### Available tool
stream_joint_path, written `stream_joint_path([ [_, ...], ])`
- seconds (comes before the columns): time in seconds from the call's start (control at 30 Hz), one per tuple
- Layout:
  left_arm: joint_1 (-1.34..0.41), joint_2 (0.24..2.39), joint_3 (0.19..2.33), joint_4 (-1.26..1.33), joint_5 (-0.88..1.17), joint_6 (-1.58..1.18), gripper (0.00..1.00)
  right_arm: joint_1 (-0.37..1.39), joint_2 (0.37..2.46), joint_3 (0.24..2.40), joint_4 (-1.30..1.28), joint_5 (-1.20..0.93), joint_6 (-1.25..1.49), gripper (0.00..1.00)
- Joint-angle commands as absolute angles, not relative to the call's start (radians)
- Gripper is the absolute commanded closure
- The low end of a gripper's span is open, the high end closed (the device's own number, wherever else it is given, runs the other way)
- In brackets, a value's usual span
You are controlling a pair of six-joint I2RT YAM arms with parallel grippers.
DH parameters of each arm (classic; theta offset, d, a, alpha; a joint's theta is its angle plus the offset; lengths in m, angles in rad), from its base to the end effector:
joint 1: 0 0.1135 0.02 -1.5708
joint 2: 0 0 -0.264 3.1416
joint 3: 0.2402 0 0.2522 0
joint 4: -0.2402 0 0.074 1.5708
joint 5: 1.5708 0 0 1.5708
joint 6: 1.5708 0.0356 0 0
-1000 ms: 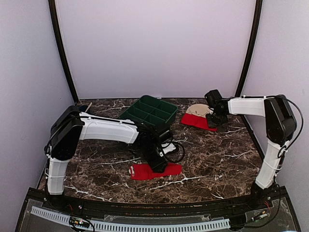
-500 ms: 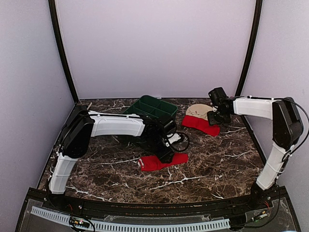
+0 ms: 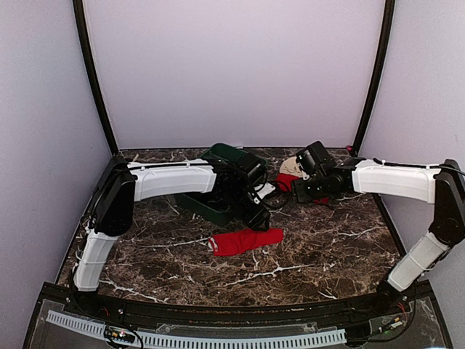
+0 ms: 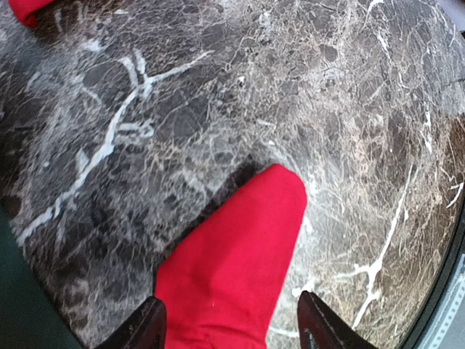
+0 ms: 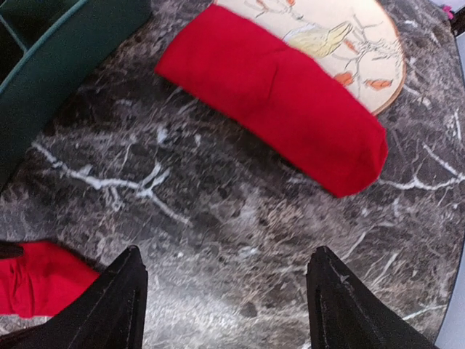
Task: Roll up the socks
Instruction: Move the sock to the center of the board, then pick up the sock from the center of the board.
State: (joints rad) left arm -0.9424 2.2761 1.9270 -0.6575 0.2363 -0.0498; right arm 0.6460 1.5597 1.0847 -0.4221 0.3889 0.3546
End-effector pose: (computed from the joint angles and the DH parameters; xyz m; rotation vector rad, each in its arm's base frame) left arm 0.2871 -0.4093 0.1953 1.2407 2.3792 -0.6499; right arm 0.2709 0.1873 0.2352 -0.1826 2.3722 -0.0114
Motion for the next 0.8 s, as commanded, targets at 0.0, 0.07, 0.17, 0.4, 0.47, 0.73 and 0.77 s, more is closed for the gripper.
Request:
stream_joint_path([
  [0.0, -0.939, 2.111, 1.846, -0.718, 0.189, -0.083, 0.36, 0.701, 1.499, 0.995, -0.356, 0.313, 0.457, 0.32],
  [0.07, -0.939, 2.059, 1.757, -0.713, 0.160, -0.090, 0.37, 0.716, 1.493, 0.959, -0.325, 0.256, 0.480, 0.33],
  [0.17, -0.939, 1.991, 1.634, -0.711, 0.129, -0.114, 0.38, 0.738, 1.497, 0.921, -0.289, 0.190, 0.507, 0.35],
  [0.4, -0.938, 1.876, 1.434, -0.682, 0.074, -0.167, 0.42, 0.759, 1.526, 0.859, -0.202, 0.054, 0.539, 0.38],
  [0.47, -0.939, 1.877, 1.415, -0.685, 0.061, -0.167, 0.43, 0.764, 1.547, 0.850, -0.181, 0.017, 0.546, 0.39],
  [0.73, -0.939, 1.899, 1.379, -0.668, 0.038, -0.148, 0.44, 0.773, 1.586, 0.821, -0.120, -0.044, 0.568, 0.43],
  [0.77, -0.939, 1.904, 1.376, -0.667, 0.038, -0.146, 0.44, 0.772, 1.608, 0.818, -0.116, -0.047, 0.570, 0.43],
])
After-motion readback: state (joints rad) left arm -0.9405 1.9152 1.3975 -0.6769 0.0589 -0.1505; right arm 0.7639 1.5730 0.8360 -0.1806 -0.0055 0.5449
